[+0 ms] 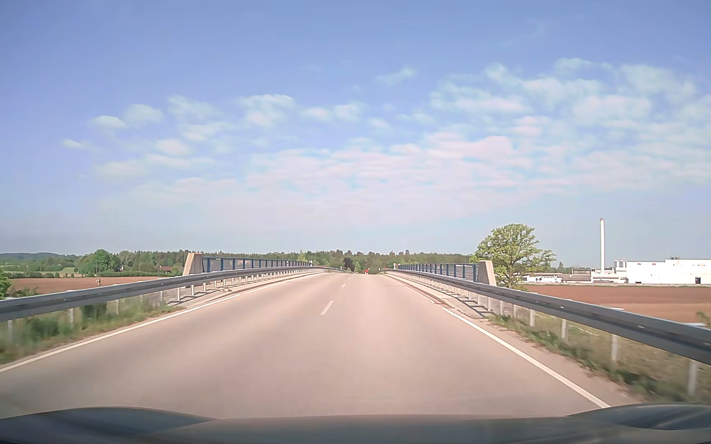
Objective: Follow the waypoints while adhering to traffic rules and regulations
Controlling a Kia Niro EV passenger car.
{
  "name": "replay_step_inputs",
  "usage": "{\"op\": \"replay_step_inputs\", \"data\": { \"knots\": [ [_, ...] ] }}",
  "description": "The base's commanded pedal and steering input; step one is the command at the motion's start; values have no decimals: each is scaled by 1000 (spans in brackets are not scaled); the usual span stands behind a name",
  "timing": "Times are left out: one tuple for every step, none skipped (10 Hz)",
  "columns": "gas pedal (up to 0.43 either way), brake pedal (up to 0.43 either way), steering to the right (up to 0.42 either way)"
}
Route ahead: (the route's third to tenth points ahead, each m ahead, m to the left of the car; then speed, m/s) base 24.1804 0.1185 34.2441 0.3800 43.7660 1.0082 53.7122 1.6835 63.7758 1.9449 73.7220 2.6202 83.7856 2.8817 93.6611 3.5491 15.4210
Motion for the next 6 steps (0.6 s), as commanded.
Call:
{"op": "replay_step_inputs", "data": {
  "knots": [
    [197, 0, -16],
    [197, 0, -16],
    [209, 0, -14],
    [220, 0, -12],
    [220, 0, -9],
    [220, 0, -8]
  ]
}}
